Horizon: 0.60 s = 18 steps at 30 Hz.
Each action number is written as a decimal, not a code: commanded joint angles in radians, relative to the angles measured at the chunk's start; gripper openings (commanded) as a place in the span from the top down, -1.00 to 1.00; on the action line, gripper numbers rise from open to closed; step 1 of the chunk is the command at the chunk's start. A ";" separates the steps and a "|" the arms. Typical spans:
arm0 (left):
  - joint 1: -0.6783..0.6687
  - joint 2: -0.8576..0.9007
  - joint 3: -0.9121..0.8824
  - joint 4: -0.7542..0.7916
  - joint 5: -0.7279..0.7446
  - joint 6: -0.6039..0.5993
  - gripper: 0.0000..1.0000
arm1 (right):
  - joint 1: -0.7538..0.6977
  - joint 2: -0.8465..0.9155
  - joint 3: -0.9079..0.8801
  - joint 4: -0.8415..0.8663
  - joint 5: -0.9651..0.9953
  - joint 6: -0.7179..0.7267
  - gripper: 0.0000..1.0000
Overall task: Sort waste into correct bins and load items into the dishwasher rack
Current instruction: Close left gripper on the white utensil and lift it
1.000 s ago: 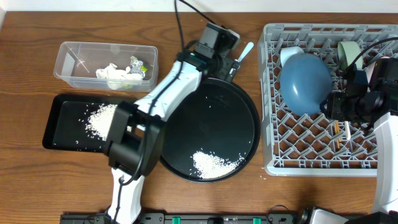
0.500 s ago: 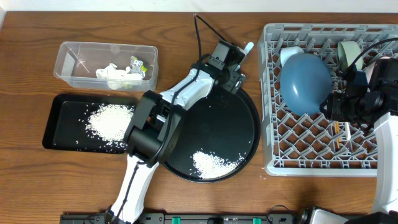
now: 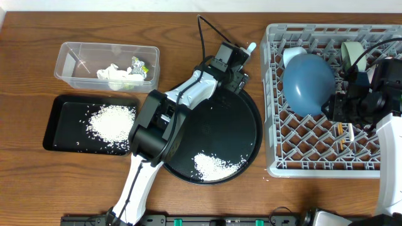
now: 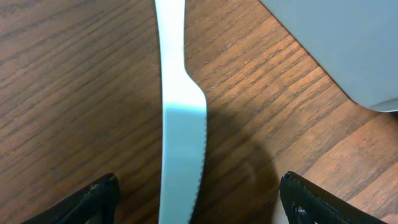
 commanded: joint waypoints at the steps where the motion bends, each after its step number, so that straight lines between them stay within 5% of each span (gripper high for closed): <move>1: -0.006 0.039 0.008 -0.001 -0.008 0.009 -0.67 | 0.018 -0.006 0.016 -0.001 -0.011 0.014 0.15; 7: -0.006 0.039 0.008 0.032 -0.008 0.009 -0.24 | 0.022 -0.006 0.016 -0.002 -0.011 0.014 0.15; 18: -0.009 0.039 0.008 -0.006 -0.008 0.009 0.16 | 0.022 -0.006 0.016 -0.001 -0.011 0.014 0.16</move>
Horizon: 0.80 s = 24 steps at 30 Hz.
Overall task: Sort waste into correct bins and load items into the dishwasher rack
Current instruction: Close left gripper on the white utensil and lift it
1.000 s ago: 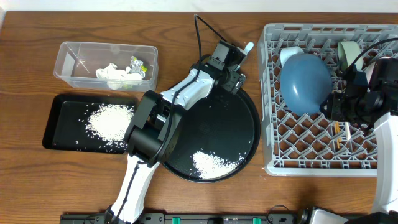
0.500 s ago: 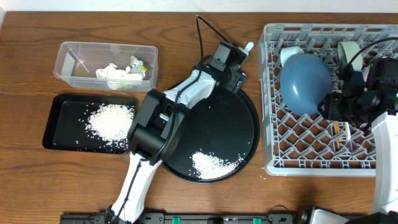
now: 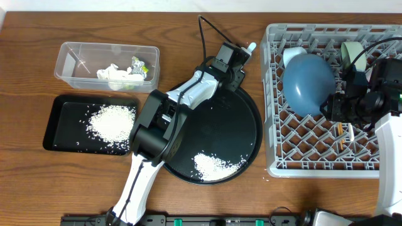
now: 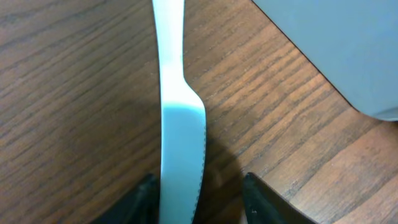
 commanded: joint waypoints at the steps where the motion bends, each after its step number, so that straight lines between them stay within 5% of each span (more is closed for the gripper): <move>1: -0.006 0.030 0.002 -0.024 -0.001 0.005 0.16 | 0.011 -0.006 0.016 -0.002 -0.010 0.014 0.17; 5: -0.006 0.030 0.000 -0.023 -0.002 0.005 0.18 | 0.011 -0.006 0.016 -0.002 -0.010 0.014 0.17; 11: -0.006 0.030 -0.002 -0.026 -0.002 0.005 0.50 | 0.011 -0.006 0.016 -0.002 -0.010 0.014 0.17; 24: -0.006 0.025 -0.002 -0.026 -0.057 0.005 0.58 | 0.011 -0.006 0.016 -0.001 -0.010 0.014 0.17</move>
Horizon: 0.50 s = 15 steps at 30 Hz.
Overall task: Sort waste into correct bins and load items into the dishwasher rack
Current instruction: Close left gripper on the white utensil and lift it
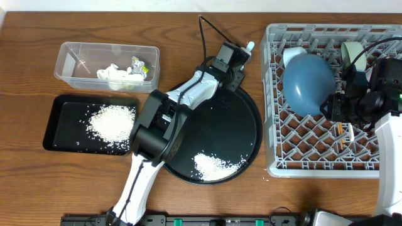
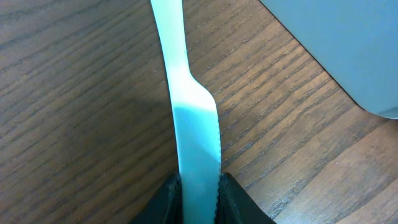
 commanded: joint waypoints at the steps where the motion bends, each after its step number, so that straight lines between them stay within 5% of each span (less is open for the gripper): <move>1: -0.003 0.023 -0.002 -0.021 -0.035 0.006 0.59 | 0.011 -0.006 0.016 -0.001 -0.010 0.014 0.17; 15: -0.003 -0.014 -0.002 -0.031 -0.035 0.006 0.78 | 0.011 -0.006 0.016 -0.001 -0.010 0.013 0.18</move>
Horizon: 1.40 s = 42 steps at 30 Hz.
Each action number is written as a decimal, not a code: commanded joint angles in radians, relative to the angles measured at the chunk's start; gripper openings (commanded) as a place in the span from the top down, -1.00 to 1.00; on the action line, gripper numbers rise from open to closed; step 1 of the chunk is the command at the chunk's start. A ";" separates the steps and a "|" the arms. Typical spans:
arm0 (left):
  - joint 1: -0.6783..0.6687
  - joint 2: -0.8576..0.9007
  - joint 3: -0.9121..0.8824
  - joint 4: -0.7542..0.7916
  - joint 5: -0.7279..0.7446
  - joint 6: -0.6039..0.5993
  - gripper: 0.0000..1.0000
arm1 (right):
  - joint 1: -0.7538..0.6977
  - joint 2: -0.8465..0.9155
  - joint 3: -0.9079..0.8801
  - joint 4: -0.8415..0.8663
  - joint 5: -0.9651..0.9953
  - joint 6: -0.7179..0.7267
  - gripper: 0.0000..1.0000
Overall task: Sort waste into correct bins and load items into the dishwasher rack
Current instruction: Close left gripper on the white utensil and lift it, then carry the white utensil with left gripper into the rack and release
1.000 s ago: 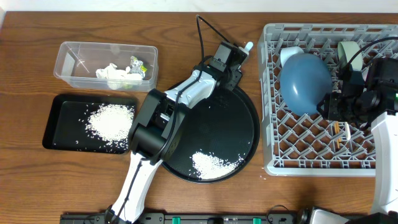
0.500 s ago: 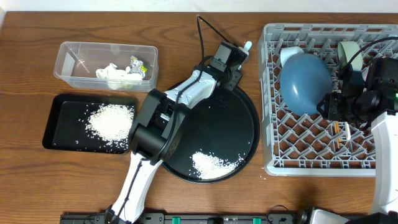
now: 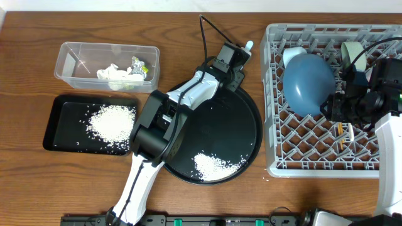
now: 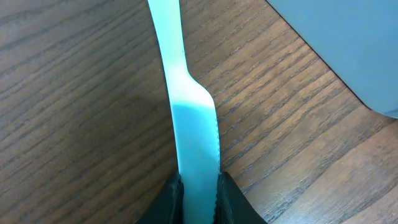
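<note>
A white plastic knife point(image 4: 186, 93) runs up the middle of the left wrist view over the wooden table, serrated edge to the right. My left gripper point(image 4: 196, 200) is shut on its blade, the black fingers point(image 4: 166, 202) pressing both sides. Overhead, that gripper point(image 3: 235, 61) sits between the round black plate point(image 3: 242, 125) and the grey dishwasher rack point(image 3: 271, 94), and the knife's end point(image 3: 250, 45) pokes out beyond it. My right gripper point(image 3: 344, 105) hovers over the rack beside a blue bowl point(image 3: 308, 81); its jaws are too dark to read.
Rice point(image 3: 217, 166) lies on the plate's near side. A black tray point(image 3: 59, 141) with rice sits at the left, and a clear bin point(image 3: 69, 53) of scrap paper stands behind it. A pale cup point(image 3: 353, 51) stands in the rack's far corner.
Almost nothing. My left gripper is still shut on the knife, and the table and rack corner have shifted only slightly in the wrist view. The right arm has not moved.
My left fingers stood wide apart on either side of the knife lying on the table. Then they were closer to the blade, then shut on it. The grip holds now, at the same spot by the rack.
</note>
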 commanded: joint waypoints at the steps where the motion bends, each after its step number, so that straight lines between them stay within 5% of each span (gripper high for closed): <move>1: -0.001 -0.011 -0.002 -0.025 -0.016 0.006 0.78 | 0.011 -0.006 0.016 -0.001 -0.010 0.013 0.18; 25: -0.001 -0.157 -0.002 -0.091 -0.016 -0.003 0.78 | 0.011 -0.006 0.016 -0.002 -0.009 0.013 0.17; 42: -0.064 -0.396 -0.002 -0.369 -0.011 -0.267 0.88 | 0.010 -0.006 0.016 -0.005 0.034 0.010 0.15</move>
